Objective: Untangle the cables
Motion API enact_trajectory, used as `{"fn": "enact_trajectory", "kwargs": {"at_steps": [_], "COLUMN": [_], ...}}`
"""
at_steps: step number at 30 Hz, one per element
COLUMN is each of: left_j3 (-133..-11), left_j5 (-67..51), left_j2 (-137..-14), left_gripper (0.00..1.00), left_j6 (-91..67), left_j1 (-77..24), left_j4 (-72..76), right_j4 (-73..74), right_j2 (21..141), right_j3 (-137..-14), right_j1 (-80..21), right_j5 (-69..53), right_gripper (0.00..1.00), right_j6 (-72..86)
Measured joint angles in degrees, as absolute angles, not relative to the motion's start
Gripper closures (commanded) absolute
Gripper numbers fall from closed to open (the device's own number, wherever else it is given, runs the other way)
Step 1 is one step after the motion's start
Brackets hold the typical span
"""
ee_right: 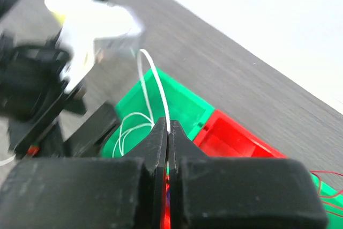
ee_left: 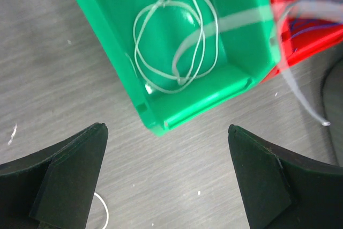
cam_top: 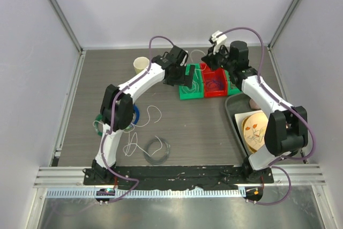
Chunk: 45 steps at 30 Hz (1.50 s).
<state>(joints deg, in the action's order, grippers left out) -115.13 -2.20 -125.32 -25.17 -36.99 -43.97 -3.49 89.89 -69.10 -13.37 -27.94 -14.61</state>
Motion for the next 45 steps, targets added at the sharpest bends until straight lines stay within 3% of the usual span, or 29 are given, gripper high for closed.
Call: {"fn": "enact_trajectory", "kwargs": {"at_steps": [8, 13, 21, 29, 32, 39, 45], "left_j3": [-102.52, -87.66, -61.10, -43.46, -41.85, -41.19, -40.88], "left_j5": [-4.64, -4.43, 13.06, 24.08, 26.57, 28.80, 29.34], "left_j2": [-117.51, -101.10, -71.59, -52.05, -47.05, -43.24, -44.42], "left_gripper": [0.00, 0.00, 0.00, 0.00, 0.00, 0.00, 0.00], "left_j6": [-24.05, -26.28, -38.48, -50.13, -52.64, -54.59, -54.89], "left_j1": [-37.01, -37.01, -36.95, -36.62, -36.62, -36.62, -36.62], "left_j4": [-40.71, -32.60, -28.42, -33.43, -36.03, -39.55, -41.91], "right_j4": [-7.31, -6.96, -3.60, 0.58, 2.20, 3.36, 5.72], "right_j2": [94.98, 99.31, 106.69, 112.09, 112.42, 111.33, 103.35], "right_j3": [-73.76, -72.20, -72.25, -72.62, -72.86, -73.71, -72.20], "right_j1": [-13.32, -17.96, -30.20, -32.88, -32.88, -32.84, -32.86], "right_j5": [-23.42, -11.99, 15.40, 24.88, 26.02, 25.34, 22.37], "right_gripper": [0.99, 0.99, 0.99, 0.97, 0.89, 0.45, 0.25], "right_j6": [-2.35, 3.03, 11.11, 17.54, 18.68, 18.09, 15.42]}}
